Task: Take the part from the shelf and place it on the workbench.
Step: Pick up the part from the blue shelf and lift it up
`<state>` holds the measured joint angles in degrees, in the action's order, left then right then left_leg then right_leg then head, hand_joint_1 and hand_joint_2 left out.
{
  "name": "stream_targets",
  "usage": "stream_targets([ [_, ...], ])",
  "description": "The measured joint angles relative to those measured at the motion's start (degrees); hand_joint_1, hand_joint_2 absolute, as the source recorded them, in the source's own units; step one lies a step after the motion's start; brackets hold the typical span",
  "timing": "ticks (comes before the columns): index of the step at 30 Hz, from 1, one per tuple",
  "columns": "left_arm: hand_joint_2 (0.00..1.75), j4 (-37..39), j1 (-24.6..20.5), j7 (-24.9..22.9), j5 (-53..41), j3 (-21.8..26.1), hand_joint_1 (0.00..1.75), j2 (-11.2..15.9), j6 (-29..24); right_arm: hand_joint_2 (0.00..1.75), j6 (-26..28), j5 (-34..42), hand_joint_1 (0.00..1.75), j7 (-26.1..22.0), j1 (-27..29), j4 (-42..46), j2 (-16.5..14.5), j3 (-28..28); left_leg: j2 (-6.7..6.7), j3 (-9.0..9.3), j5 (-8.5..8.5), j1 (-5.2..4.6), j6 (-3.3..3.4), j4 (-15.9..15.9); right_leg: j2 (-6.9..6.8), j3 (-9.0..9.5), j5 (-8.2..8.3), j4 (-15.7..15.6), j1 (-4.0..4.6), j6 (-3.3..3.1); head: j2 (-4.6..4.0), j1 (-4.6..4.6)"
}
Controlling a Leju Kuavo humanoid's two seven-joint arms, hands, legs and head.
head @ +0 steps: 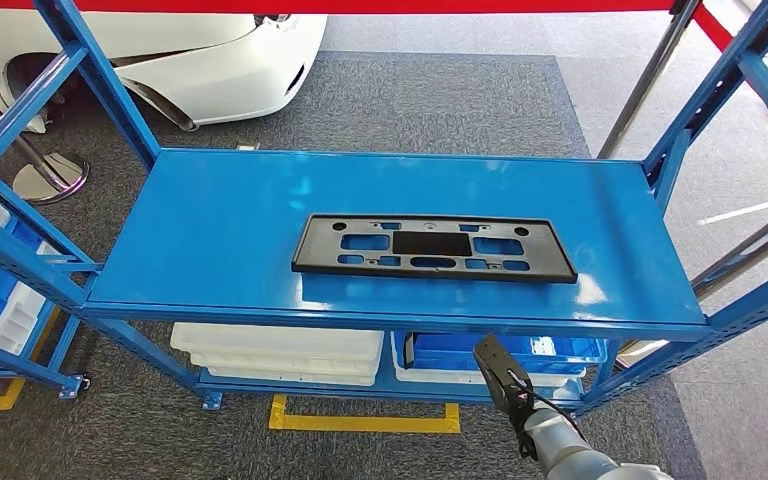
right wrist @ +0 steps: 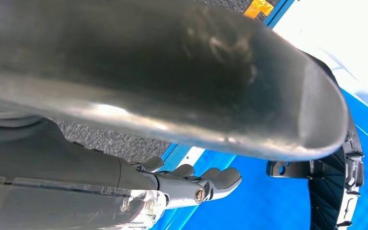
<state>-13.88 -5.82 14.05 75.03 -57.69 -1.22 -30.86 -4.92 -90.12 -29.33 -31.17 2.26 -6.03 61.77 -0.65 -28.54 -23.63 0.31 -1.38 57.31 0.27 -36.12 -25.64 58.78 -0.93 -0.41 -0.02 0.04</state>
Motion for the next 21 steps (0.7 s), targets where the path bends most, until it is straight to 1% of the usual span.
stream_targets([
  [2,0.0,0.0,0.0,-0.2,-0.2,0.0,0.0,0.0,0.0,0.0,-1.0,0.0,0.0,0.2,0.0,0.0,-0.1,0.0,0.0,0.0,0.0,0.0,0.0,0.0,0.0,0.0,0.0,0.0,0.0,0.0,0.0,0.01],
  [4,0.0,0.0,-0.1,-0.9,-0.7,-0.2,0.0,0.0,0.0,0.0,-4.4,0.0,0.0,1.5,0.5,-0.2,-1.1,-0.8,0.0,0.0,0.0,0.05,-0.01,0.0,0.0,0.01,0.0,0.0,0.04,0.0,0.0,0.03],
  [6,0.0,0.0,-0.1,-1.6,-1.2,-0.5,0.0,-0.1,0.0,0.0,-6.9,0.0,0.0,3.3,2.0,-0.5,-3.4,-2.4,0.0,0.0,-0.02,0.14,-0.03,0.0,0.02,0.01,-0.01,0.0,0.08,-0.01,0.0,0.12],
  [9,0.0,0.0,-0.2,-1.8,-1.3,-0.7,0.0,-0.3,0.0,0.0,-6.8,0.0,0.0,4.6,4.8,-1.0,-7.2,-4.7,0.0,-0.05,-0.03,0.19,-0.06,0.0,0.0,-0.07,-0.02,0.0,0.09,-0.03,0.0,0.03],
  [11,0.0,0.0,-0.2,-1.9,-1.3,-0.8,0.0,-0.3,0.0,0.0,-7.1,0.0,0.0,4.7,5.6,-1.3,-8.8,-5.8,-0.01,-0.09,-0.03,0.18,-0.06,0.0,-0.01,-0.11,-0.03,0.0,0.14,-0.04,0.0,-0.22],
  [13,0.0,0.0,-0.2,-2.0,-1.3,-0.9,0.0,-0.3,0.0,0.0,-7.5,0.0,0.0,4.7,5.8,-1.3,-9.6,-6.7,-0.02,-0.09,-0.02,0.17,-0.07,0.0,0.01,-0.1,-0.03,0.0,0.18,-0.05,0.0,-0.27],
  [16,0.0,0.0,-0.2,-2.1,-1.3,-0.9,0.0,-0.3,0.0,0.0,-7.8,0.0,0.0,4.7,5.8,-1.3,-10.0,-7.6,0.0,-0.07,-0.02,0.16,-0.07,0.0,0.05,-0.07,0.0,0.0,0.12,-0.05,0.0,-0.05],
  [21,0.0,0.0,-0.2,-2.1,-1.2,-0.9,0.0,-0.3,0.0,0.0,-7.9,0.0,0.0,4.7,5.8,-1.3,-10.6,-9.0,0.01,-0.04,-0.02,0.04,-0.06,0.0,0.05,-0.05,0.01,0.0,0.06,-0.05,0.0,0.03],
])
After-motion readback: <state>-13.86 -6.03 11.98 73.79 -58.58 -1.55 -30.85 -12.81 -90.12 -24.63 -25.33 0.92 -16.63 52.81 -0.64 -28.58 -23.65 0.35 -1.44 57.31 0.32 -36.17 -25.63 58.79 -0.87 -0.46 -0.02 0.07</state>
